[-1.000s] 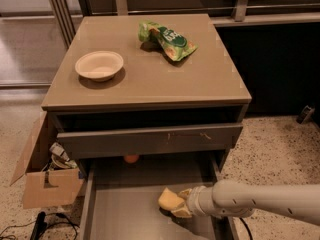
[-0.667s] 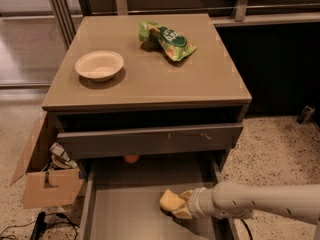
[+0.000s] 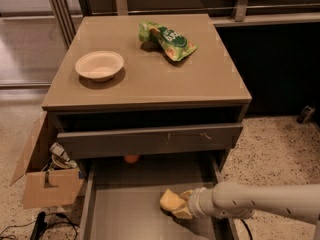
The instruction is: Place sponge into middle drawer
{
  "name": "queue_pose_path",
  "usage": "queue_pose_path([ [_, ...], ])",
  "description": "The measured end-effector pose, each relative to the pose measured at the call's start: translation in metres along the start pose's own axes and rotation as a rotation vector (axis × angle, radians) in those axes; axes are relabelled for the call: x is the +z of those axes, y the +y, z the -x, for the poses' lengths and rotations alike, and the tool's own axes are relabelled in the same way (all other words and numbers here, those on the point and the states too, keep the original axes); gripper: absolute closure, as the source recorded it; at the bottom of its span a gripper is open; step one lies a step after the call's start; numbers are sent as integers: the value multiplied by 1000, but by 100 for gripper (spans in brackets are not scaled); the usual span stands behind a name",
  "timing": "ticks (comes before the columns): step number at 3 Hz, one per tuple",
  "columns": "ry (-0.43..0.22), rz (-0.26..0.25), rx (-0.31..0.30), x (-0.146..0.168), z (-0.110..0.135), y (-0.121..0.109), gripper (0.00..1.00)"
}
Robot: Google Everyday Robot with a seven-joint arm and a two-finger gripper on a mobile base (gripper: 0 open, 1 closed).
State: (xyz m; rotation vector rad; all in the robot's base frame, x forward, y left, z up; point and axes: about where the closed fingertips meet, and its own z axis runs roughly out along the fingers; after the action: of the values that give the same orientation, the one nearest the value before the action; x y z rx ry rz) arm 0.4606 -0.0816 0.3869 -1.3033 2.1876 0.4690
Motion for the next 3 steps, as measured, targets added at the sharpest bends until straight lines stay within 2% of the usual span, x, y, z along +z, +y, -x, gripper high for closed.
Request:
queue_pose_path([
  [2,0,0,0,0,0,0,16],
  [3,0,0,0,0,0,0,0],
])
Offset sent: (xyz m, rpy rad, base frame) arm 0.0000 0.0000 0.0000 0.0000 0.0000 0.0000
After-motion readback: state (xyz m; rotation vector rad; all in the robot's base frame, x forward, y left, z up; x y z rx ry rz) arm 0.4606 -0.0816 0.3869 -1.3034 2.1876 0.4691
